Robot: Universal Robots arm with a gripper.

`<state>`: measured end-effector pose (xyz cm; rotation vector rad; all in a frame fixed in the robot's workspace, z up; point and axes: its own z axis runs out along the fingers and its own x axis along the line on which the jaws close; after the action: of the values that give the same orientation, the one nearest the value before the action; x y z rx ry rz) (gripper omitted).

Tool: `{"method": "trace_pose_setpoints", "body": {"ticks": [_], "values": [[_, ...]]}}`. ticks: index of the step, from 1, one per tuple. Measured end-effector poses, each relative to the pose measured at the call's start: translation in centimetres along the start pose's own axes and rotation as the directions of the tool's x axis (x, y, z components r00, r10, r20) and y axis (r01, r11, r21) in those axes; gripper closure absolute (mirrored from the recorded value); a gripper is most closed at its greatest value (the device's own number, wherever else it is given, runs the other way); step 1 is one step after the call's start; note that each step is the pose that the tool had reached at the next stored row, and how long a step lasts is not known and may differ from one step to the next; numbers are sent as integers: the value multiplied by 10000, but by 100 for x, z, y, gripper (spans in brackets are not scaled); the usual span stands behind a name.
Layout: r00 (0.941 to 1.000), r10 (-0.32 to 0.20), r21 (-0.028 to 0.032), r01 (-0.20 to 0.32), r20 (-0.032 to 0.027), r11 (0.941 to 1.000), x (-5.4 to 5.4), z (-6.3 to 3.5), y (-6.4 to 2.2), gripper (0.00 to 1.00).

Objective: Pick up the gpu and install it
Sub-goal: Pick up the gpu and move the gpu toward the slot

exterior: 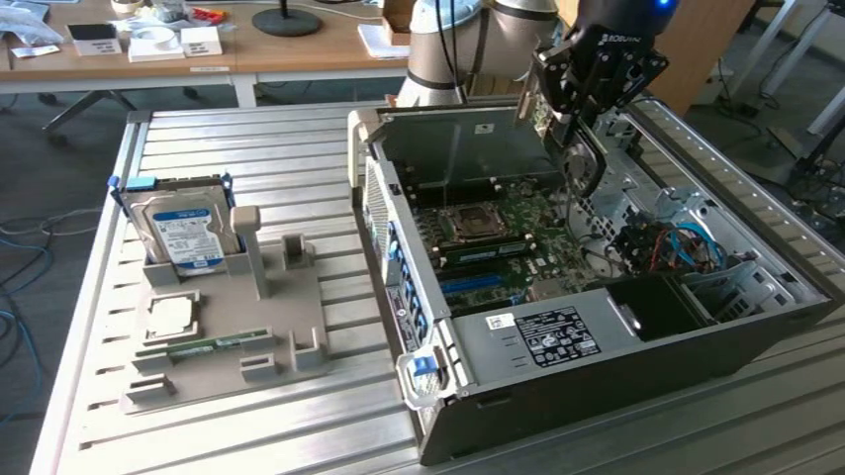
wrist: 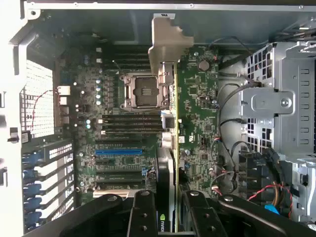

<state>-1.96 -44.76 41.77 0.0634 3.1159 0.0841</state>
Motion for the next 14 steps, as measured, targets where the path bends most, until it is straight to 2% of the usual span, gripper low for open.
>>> {"method": "trace_pose_setpoints", "body": {"ticks": [7,14], "values": [[10000,0,1,0,-1,10000,-20,0,1,73],[10000,0,0,0,0,10000,-139,3,5,73]]}}
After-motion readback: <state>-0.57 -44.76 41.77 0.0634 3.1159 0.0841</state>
